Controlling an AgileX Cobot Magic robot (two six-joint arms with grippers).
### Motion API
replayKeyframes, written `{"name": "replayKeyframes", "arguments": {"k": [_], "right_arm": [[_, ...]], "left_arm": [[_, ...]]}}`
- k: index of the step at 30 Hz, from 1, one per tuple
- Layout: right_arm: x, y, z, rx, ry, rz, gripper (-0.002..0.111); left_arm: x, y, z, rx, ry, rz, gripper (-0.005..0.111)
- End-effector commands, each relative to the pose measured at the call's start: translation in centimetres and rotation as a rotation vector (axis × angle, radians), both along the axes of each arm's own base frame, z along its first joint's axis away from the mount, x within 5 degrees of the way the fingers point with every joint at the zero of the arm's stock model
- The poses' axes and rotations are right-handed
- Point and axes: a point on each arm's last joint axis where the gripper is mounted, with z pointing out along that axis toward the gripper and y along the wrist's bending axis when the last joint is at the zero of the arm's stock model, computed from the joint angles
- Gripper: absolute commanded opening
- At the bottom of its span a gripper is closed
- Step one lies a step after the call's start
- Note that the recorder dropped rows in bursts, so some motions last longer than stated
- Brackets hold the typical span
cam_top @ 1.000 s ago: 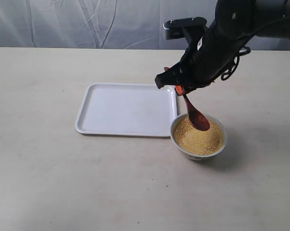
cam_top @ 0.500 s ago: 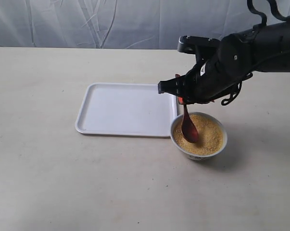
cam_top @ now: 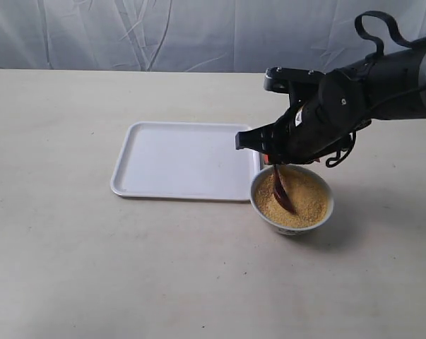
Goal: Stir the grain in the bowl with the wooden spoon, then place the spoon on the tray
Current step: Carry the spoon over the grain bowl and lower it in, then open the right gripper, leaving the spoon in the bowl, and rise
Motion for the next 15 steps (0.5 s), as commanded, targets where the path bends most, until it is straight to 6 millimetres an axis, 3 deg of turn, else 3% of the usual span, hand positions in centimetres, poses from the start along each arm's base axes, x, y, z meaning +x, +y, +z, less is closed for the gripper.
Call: {"name": "replayKeyframes", "arguments": {"k": [1,8,13,15], "right_arm": [[-0.1,-0.2,-0.5,-0.008,0.023,-0.009,0.028],[-0.5,-1.2,3.2,0.020,-0.051,-0.001,0.029],[0.7,-4.4,5.7,0.062,-0.019,0.037,0.029],[1.5,-5.7,6.1,0.158,0.006,0.043,0.029]], "left_arm": [[0.0,0.0,0.0,-0.004,-0.010,0.000,0.000],[0.0,0.0,0.0,-0.004,-0.010,0.000,0.000],[0.0,0.0,0.0,-0.004,-0.010,0.000,0.000],[0.0,0.0,0.0,-0.004,-0.010,0.000,0.000]]}}
